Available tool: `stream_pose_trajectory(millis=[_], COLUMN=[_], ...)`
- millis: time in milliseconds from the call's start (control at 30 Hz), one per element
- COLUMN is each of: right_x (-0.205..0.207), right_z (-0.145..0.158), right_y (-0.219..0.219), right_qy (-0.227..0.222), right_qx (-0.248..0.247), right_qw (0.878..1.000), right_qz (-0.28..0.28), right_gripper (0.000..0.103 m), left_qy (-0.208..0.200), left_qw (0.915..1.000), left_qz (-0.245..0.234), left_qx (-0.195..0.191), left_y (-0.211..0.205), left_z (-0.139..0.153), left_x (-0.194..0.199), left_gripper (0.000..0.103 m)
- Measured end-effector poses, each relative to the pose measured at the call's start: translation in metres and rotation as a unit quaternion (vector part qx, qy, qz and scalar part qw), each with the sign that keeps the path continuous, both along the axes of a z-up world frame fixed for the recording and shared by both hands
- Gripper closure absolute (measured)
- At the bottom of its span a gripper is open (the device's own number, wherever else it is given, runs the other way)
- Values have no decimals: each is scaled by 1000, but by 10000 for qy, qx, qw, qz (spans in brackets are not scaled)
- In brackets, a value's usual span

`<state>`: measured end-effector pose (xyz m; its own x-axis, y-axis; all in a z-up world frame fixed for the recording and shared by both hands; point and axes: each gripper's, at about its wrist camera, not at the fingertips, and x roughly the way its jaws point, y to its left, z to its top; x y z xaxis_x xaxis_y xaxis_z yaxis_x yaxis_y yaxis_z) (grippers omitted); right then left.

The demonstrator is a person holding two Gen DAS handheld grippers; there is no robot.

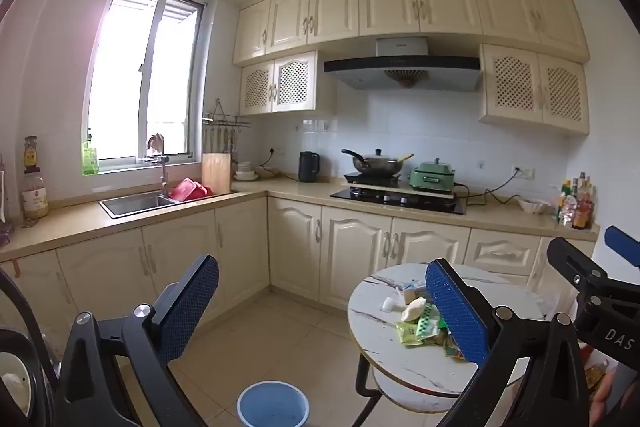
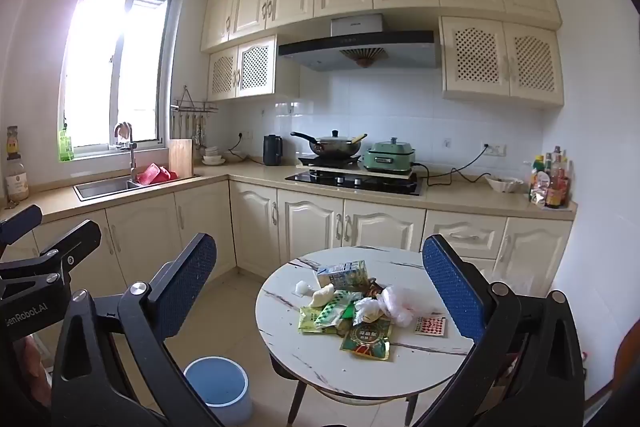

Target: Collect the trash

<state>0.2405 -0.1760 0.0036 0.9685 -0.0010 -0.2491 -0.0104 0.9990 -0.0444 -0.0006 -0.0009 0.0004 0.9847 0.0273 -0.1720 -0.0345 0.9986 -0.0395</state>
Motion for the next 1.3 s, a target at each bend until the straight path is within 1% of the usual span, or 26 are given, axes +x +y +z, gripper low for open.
stream_pose_trajectory(millis=[133,167,233,367,533,767,1067,1300], right_x=[2,3,7,5,8,5,0,-2], right_z=[0,0,-5,0,-5,-11,-4,0], right_y=[0,0,-1,2,5,5,2,-6], right_qy=[89,96,123,124,136,79,-54,-85], right_qx=[-20,-15,-10,-62,-65,-57,-11,1], right_qw=[10000,10000,9999,9999,9999,10000,10000,9997], right_qz=[-4,-7,-18,-19,-20,-3,-63,-215], right_gripper=[0,0,0,0,0,0,0,0], left_qy=[46,148,134,100,105,95,-69,25], left_qw=[10000,9998,9996,9998,9999,9999,9999,10000], left_qz=[-71,-95,-58,-1,45,93,59,-54], left_qx=[-2,-107,-225,-163,-82,2,107,14], left_y=[-5,-2,4,2,2,-9,-16,-13], left_z=[1,1,2,-1,-1,-7,-13,-15], left_x=[-3,4,3,6,6,11,14,21], left_gripper=[1,1,1,1,1,1,1,1])
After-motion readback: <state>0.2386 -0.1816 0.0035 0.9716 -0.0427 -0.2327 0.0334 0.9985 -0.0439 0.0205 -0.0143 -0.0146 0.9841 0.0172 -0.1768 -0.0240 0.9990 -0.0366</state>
